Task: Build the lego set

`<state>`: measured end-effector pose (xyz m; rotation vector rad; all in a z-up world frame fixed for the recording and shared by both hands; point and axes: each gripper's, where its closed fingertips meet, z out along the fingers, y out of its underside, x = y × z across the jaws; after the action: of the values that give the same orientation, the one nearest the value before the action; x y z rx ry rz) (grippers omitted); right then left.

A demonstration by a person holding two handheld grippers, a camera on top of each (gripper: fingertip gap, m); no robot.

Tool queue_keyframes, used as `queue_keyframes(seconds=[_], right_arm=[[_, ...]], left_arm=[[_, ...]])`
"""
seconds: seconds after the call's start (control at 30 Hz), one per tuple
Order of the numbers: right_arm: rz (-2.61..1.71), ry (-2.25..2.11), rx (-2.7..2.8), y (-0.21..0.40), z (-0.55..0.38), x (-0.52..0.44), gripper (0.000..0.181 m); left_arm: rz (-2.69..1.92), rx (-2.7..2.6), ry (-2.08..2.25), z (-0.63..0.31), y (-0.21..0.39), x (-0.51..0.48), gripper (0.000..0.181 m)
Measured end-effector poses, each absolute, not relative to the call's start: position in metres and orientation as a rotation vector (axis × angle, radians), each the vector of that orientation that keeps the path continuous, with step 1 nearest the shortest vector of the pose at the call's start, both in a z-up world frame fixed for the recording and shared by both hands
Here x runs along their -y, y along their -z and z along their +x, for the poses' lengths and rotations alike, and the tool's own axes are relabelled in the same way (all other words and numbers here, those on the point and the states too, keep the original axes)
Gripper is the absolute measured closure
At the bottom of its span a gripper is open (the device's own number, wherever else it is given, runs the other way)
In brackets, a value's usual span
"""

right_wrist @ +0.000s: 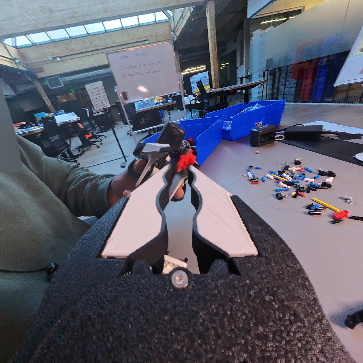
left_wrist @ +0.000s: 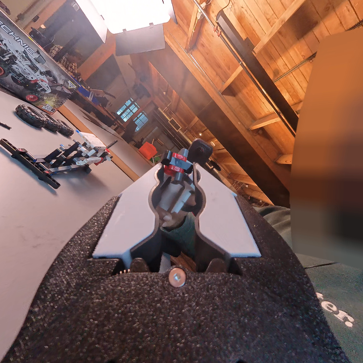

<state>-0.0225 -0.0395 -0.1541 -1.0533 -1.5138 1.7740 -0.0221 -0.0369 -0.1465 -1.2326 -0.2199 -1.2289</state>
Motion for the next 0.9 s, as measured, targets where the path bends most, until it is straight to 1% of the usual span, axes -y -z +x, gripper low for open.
queue_keyframes(seconds=[0.17, 0.2, 0.23, 0.27, 0.3, 0.4, 0.57, 0.63, 0.77, 0.9], right_arm=[[-1.099, -1.723, 1.526, 0.157, -0.025, 0.037, 0.172], [-1.125, -1.726, 1.554, 0.158, -0.025, 0.036, 0.173], [-1.153, -1.731, 1.582, 0.158, -0.024, 0.034, 0.178], [-1.177, -1.736, 1.629, 0.158, -0.023, 0.033, 0.178], [-1.21, -1.729, 1.684, 0.16, -0.022, 0.031, 0.178], [-1.32, -1.655, 1.88, 0.172, -0.017, 0.026, 0.178], [-1.595, -1.552, 2.3, 0.215, -0.002, 0.034, 0.179], [-1.705, -1.538, 2.412, 0.23, 0.002, 0.041, 0.179], [-1.86, -1.45, 2.606, 0.255, 0.013, 0.053, 0.178], [-1.917, -1.375, 2.702, 0.267, 0.015, 0.055, 0.178]], left_arm=[[-1.241, 0.238, 1.213, -0.02, 0.151, 0.036, 0.153], [-1.261, 0.222, 1.202, -0.019, 0.152, 0.036, 0.152], [-1.295, 0.193, 1.186, -0.018, 0.155, 0.037, 0.152], [-1.332, 0.157, 1.167, -0.017, 0.157, 0.038, 0.152], [-1.365, 0.124, 1.134, -0.018, 0.158, 0.04, 0.148], [-1.534, -0.018, 0.968, -0.019, 0.169, 0.047, 0.145], [-1.885, -0.356, 0.559, -0.022, 0.206, 0.053, 0.15], [-1.987, -0.484, 0.485, -0.017, 0.222, 0.057, 0.15], [-2.128, -0.62, 0.496, -0.003, 0.253, 0.068, 0.137], [-2.199, -0.737, 0.497, 0.009, 0.28, 0.077, 0.123]])
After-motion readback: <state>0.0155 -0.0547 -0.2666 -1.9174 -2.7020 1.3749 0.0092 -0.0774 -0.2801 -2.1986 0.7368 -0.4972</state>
